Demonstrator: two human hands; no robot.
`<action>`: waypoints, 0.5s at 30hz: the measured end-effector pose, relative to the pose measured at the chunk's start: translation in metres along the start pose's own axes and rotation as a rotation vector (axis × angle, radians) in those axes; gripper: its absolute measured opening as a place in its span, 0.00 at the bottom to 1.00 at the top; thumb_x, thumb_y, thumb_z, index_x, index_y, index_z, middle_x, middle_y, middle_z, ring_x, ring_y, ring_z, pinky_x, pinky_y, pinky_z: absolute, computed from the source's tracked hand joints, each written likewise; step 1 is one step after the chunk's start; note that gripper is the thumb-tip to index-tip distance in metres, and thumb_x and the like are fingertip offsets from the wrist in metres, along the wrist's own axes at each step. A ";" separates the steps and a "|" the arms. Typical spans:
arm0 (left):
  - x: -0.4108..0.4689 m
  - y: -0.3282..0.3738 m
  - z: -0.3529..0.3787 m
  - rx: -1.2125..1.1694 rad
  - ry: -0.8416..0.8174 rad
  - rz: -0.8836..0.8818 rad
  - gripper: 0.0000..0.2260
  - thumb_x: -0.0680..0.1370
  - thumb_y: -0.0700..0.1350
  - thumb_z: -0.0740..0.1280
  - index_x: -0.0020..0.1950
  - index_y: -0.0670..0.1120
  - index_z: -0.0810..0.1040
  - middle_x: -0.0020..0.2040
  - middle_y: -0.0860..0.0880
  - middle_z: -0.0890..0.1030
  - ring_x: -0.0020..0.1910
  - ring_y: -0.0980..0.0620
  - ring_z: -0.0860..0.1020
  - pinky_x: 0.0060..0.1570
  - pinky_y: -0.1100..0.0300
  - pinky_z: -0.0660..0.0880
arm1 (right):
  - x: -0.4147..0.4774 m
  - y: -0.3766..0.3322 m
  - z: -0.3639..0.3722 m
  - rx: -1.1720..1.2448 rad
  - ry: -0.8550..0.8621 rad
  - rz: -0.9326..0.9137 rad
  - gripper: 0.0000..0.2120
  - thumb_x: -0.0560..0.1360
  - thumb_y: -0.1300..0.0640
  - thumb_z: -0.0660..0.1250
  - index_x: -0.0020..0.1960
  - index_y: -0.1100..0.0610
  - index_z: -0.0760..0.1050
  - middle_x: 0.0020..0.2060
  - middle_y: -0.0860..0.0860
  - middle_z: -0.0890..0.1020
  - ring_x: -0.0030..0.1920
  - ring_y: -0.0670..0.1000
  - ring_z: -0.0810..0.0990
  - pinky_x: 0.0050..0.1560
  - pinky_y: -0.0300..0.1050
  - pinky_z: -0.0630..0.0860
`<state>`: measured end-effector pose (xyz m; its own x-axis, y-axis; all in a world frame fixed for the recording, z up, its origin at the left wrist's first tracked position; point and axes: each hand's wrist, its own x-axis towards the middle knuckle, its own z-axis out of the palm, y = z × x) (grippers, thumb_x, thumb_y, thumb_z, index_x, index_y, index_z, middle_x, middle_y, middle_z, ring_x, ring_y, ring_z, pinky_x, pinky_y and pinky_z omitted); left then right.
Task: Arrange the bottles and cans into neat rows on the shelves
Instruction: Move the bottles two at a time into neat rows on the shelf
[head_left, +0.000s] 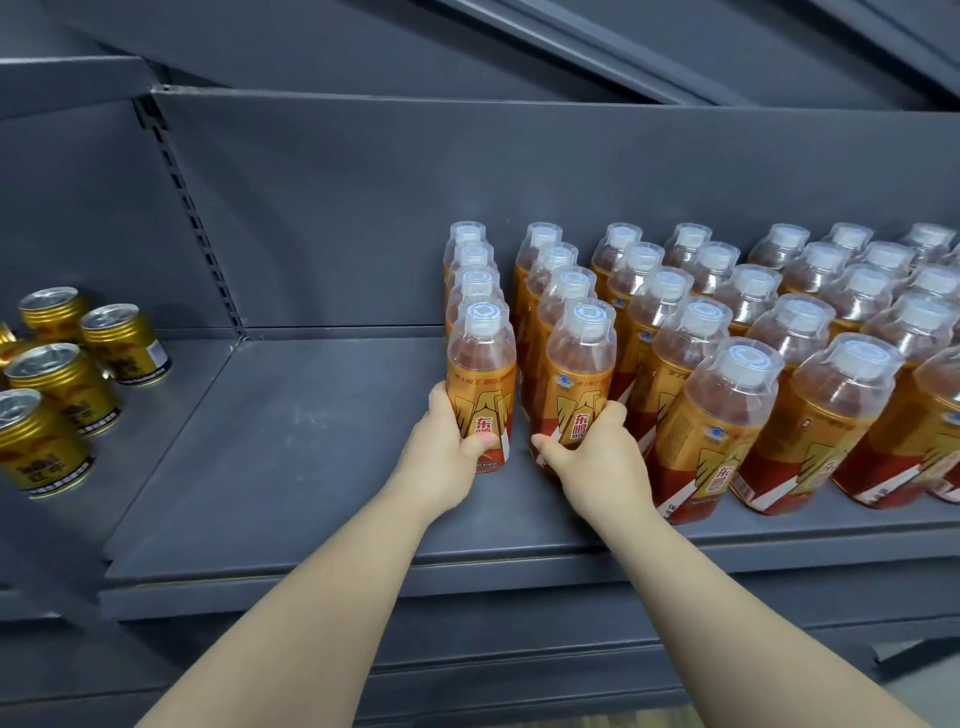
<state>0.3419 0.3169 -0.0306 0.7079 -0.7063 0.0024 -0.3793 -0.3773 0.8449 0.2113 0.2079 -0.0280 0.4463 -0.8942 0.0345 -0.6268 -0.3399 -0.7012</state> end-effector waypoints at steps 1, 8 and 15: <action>0.000 0.000 0.000 0.002 -0.006 0.002 0.28 0.81 0.44 0.67 0.77 0.49 0.57 0.68 0.49 0.74 0.64 0.50 0.73 0.61 0.60 0.69 | 0.000 0.000 0.000 0.000 -0.004 0.004 0.31 0.73 0.43 0.74 0.63 0.56 0.60 0.59 0.55 0.78 0.58 0.58 0.79 0.52 0.49 0.78; 0.000 -0.002 -0.001 -0.005 -0.019 0.007 0.29 0.81 0.45 0.67 0.77 0.49 0.56 0.70 0.50 0.73 0.64 0.51 0.73 0.62 0.59 0.69 | 0.000 -0.002 -0.001 -0.003 -0.006 0.005 0.31 0.73 0.44 0.74 0.63 0.56 0.60 0.60 0.55 0.77 0.58 0.57 0.79 0.54 0.49 0.78; 0.000 -0.003 0.000 -0.009 -0.019 -0.006 0.29 0.81 0.45 0.67 0.78 0.50 0.55 0.70 0.50 0.72 0.67 0.50 0.72 0.62 0.59 0.68 | 0.000 -0.001 0.001 -0.004 0.001 0.004 0.31 0.73 0.43 0.74 0.64 0.56 0.61 0.60 0.55 0.77 0.59 0.57 0.80 0.54 0.51 0.79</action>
<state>0.3432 0.3179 -0.0330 0.6988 -0.7152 -0.0126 -0.3694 -0.3759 0.8499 0.2129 0.2081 -0.0284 0.4430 -0.8959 0.0319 -0.6314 -0.3371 -0.6984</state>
